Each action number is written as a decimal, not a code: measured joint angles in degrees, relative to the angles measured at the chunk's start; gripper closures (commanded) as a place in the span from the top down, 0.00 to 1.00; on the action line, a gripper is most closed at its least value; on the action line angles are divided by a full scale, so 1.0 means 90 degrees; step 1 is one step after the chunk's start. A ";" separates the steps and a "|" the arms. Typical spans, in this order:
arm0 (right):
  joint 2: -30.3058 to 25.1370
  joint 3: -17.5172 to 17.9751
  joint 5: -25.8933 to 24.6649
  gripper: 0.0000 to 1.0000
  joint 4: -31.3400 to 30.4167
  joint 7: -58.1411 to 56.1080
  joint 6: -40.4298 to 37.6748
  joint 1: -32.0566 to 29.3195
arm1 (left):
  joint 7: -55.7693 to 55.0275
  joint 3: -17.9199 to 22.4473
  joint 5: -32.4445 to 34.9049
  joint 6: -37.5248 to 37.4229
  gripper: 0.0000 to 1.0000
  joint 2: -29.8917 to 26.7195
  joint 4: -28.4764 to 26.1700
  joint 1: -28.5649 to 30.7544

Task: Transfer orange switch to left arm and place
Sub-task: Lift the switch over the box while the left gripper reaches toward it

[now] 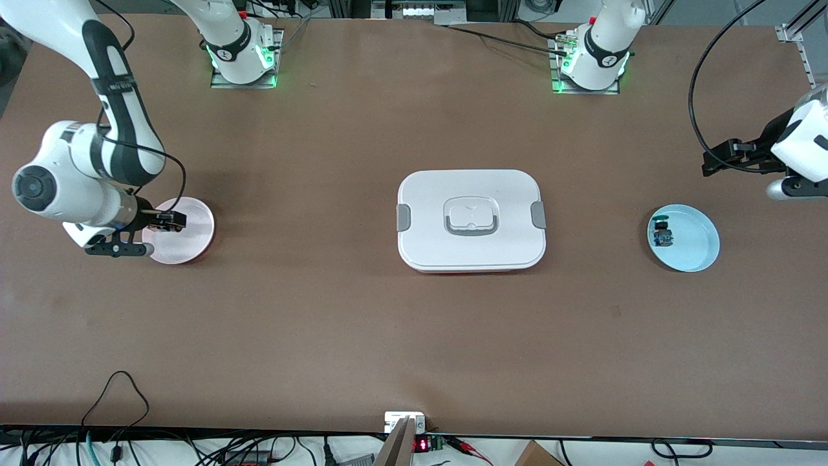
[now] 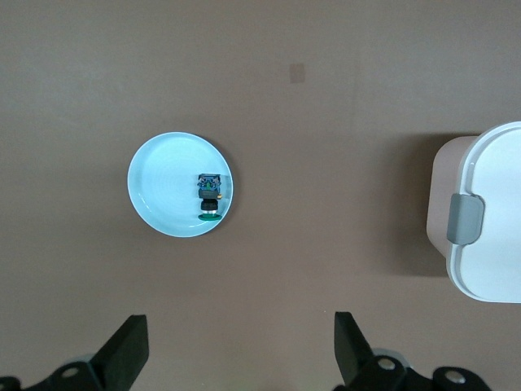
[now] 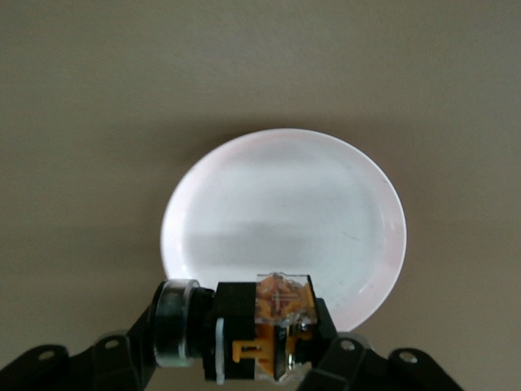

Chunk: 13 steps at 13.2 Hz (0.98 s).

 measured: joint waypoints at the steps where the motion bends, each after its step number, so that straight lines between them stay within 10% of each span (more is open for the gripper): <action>1: -0.0158 0.0016 0.0001 0.10 0.0149 -0.0097 -0.0258 0.0084 | 0.0000 -0.0002 0.0000 0.0000 1.00 0.0046 0.0025 0.0000; 7: -0.0861 0.0182 0.0211 0.05 0.1301 -0.0926 -0.1684 0.0715 | 0.0000 -0.0006 -0.0121 -0.0475 1.00 0.0077 0.0246 0.0005; 13: -0.1134 0.0826 0.0753 0.05 0.2209 -0.1513 -0.2028 0.1150 | -0.0021 0.0062 -0.3420 -0.1622 1.00 0.0412 0.0389 0.0456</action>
